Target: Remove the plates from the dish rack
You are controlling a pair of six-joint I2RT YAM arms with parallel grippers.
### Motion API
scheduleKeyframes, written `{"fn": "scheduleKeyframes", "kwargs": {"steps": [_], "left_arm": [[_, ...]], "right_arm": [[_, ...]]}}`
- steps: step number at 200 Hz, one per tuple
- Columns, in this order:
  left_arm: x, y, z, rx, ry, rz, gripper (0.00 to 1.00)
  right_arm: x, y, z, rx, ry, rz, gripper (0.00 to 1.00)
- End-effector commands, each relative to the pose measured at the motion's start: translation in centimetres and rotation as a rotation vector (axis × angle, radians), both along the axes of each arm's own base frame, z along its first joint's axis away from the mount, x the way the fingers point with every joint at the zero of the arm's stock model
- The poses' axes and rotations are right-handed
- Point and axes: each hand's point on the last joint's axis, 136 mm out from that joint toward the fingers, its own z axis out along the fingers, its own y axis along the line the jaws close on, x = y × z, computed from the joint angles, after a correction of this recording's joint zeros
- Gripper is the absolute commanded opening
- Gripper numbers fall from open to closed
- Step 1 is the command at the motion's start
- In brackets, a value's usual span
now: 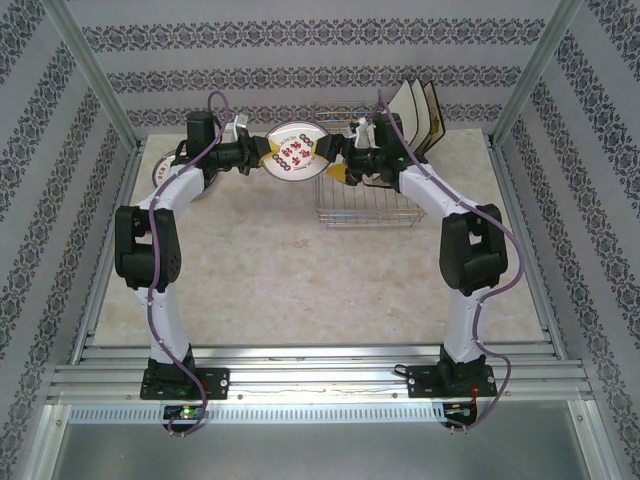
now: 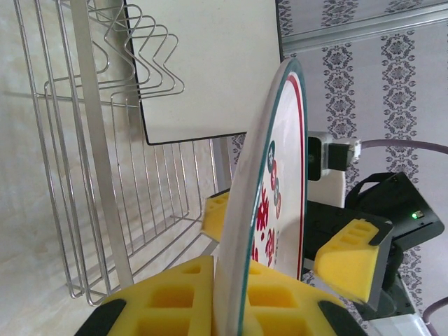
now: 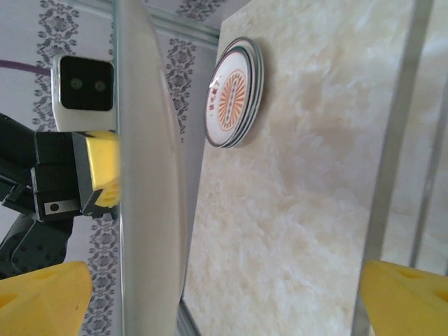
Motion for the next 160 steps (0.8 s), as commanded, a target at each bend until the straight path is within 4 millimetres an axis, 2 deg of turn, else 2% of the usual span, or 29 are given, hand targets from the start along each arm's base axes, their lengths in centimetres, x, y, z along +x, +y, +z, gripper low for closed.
{"fn": "scheduleKeyframes", "kwargs": {"steps": [1,21,48,70,91,121,160], "left_arm": [[-0.1,-0.5,1.3,-0.018,-0.062,-0.026,0.0],[-0.1,-0.1,0.9,0.0,-0.05,-0.014,0.0],[-0.2,0.8,0.2,0.035,-0.035,0.006,0.0],[-0.2,1.9,-0.2,0.055,-0.023,0.034,0.0],[0.0,3.2,-0.7,0.07,-0.011,0.071,0.0],[0.4,6.5,-1.2,0.113,0.009,0.156,0.0],[0.6,12.7,-2.3,0.147,0.04,0.317,0.0]], "right_arm": [[-0.9,-2.2,1.5,-0.166,-0.051,-0.017,0.98],[-1.7,-4.7,0.7,-0.402,-0.017,-0.042,0.98],[-2.7,-9.6,0.4,-0.715,0.025,-0.094,0.98],[-3.7,-14.1,0.8,-0.995,0.045,-0.135,0.98],[-4.5,-17.5,1.4,-1.167,0.062,-0.155,0.98],[-5.4,-20.1,1.6,-1.259,0.095,-0.162,0.98],[-5.9,-21.0,0.3,-1.251,0.133,-0.132,0.98]]}}
